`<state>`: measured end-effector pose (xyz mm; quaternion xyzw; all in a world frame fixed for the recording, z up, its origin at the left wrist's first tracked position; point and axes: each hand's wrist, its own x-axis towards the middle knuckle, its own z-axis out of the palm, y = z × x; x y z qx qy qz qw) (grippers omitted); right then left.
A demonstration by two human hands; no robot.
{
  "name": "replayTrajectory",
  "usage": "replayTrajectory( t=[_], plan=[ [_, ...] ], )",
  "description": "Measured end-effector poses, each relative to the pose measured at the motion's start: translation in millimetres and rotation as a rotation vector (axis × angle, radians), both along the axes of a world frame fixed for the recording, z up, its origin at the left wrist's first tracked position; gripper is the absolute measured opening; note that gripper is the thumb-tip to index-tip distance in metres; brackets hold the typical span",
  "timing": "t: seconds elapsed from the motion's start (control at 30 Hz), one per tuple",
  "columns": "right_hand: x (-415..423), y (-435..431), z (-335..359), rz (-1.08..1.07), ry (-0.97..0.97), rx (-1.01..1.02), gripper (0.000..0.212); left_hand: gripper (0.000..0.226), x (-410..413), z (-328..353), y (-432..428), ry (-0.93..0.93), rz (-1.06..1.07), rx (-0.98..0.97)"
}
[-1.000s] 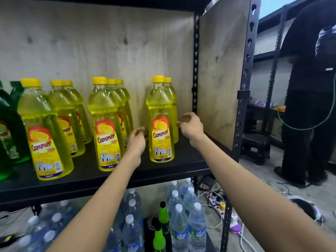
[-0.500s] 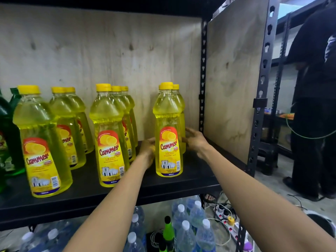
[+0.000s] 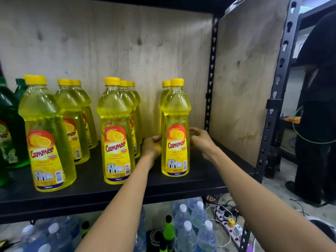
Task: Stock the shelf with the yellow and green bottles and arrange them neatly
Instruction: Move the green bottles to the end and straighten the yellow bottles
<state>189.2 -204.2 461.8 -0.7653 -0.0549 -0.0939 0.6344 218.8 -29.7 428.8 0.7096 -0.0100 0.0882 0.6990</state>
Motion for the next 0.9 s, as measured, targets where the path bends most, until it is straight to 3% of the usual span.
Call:
replayTrajectory(
  t=[0.1,0.37,0.57,0.73,0.9],
  plan=[
    [2,-7,-1,0.032,0.043,0.056,0.042,0.033,-4,-1,-2,-0.04,-0.038,0.122],
    [12,-6,-6,0.082,0.072,0.06,0.038,0.035,-2,-1,0,-0.043,-0.058,0.158],
    [20,-3,-4,0.153,0.119,-0.02,0.063,0.031,0,2,0,-0.017,-0.097,0.082],
    [25,9,-6,0.144,0.056,-0.175,0.046,0.04,3,0,1,-0.063,-0.046,-0.01],
    [25,8,-4,0.265,0.114,-0.058,0.048,0.058,-2,3,-2,-0.112,-0.074,0.028]
  ],
)
